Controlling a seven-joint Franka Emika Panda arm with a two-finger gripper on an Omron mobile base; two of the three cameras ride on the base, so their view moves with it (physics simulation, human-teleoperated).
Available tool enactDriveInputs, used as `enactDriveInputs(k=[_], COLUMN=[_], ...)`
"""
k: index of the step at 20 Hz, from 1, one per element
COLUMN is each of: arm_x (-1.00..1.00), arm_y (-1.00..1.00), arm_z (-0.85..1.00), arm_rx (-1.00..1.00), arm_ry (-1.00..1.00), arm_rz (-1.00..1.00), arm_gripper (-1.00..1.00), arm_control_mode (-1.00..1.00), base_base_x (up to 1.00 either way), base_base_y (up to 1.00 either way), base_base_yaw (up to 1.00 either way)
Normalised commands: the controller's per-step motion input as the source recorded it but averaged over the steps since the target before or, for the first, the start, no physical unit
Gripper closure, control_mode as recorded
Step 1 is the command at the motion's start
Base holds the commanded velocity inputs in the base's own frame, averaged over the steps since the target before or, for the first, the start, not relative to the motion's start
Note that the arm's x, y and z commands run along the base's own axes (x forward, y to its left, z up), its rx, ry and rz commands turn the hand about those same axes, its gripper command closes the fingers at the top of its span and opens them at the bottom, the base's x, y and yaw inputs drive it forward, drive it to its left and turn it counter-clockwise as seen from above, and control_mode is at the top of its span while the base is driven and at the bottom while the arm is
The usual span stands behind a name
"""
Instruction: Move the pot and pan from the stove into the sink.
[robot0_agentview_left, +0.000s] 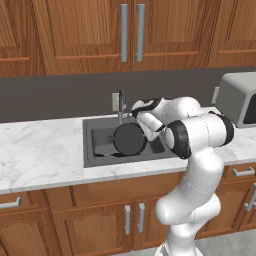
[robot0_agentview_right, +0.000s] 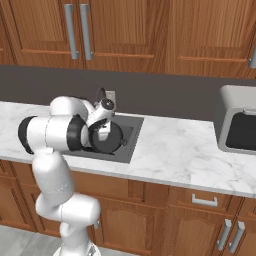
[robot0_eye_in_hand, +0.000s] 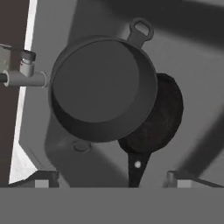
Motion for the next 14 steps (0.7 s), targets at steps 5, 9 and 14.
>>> enactDriveInputs(k=[5, 9, 14], arm_x=[-0.65, -0.70, -0.80], arm_y=[0.26, 0.08, 0.01], arm_z=[0.73, 0.61, 0.48], arm_rx=[0.00, 0.00, 0.00], arm_ry=[0.00, -0.17, -0.30], arm_rz=[0.13, 0.11, 0.04], arm_gripper=[-1.00, -1.00, -1.00], arm_control_mode=[-1.00, -1.00, -1.00], base_base_x=[0.00, 0.00, 0.00], base_base_y=[0.00, 0.00, 0.00], base_base_yaw=[0.00, 0.00, 0.00])
